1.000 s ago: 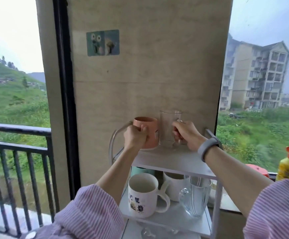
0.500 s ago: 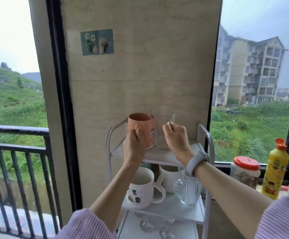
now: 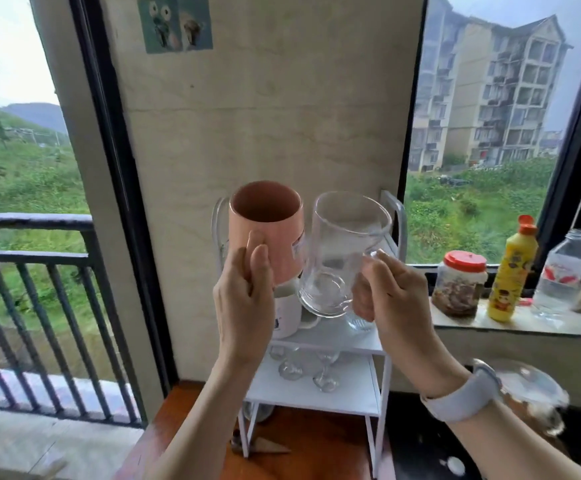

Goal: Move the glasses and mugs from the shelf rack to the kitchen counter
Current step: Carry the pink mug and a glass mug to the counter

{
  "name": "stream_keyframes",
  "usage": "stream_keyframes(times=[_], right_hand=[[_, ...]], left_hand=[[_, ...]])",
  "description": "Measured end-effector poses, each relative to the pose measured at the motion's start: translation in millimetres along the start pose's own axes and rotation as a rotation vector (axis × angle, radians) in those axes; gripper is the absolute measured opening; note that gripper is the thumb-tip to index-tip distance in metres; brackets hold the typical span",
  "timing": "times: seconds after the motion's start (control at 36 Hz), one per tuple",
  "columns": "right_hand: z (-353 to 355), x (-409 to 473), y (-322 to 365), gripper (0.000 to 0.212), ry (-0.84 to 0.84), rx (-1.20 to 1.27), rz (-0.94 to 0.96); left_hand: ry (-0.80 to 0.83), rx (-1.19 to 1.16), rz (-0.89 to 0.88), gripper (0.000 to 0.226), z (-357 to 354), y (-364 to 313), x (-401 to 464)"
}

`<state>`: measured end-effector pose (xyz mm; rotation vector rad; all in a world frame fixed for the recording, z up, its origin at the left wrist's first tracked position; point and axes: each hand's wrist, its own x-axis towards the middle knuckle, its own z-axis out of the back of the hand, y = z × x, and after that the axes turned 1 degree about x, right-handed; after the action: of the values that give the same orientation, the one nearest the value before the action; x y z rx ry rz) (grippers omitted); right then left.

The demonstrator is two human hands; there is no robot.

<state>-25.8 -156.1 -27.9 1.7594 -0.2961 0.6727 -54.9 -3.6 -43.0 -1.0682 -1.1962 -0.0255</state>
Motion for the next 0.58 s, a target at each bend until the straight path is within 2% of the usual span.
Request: stream_keyframes(times=[0.08,0.14,0.25,0.44,0.58], right_hand=[[20,-34,6,0.048,-0.028,0.089,-0.047],[38,-59,8,0.042,-0.051,0.06,-0.062],[82,-110,7,0.043,-0.109,-0.019,-0.098],[189,-213,21,0.051,-0.407,-0.229,-0.211],[266,-286,53,0.052,-0.527,-0.388,-0.267]], left_hand=[[0.072,-0.016,0.018,0.032,6,-5,-35],[0.119,0.01,0.034,0.026,5,-8,-60],[0.226,-0.001,0.099,0.022,-8,-22,-111],[0.497,-0.066,0.211,0.021,-66,-69,-214],[0.685,-0.132,0.218,0.02,-113,-117,-293]])
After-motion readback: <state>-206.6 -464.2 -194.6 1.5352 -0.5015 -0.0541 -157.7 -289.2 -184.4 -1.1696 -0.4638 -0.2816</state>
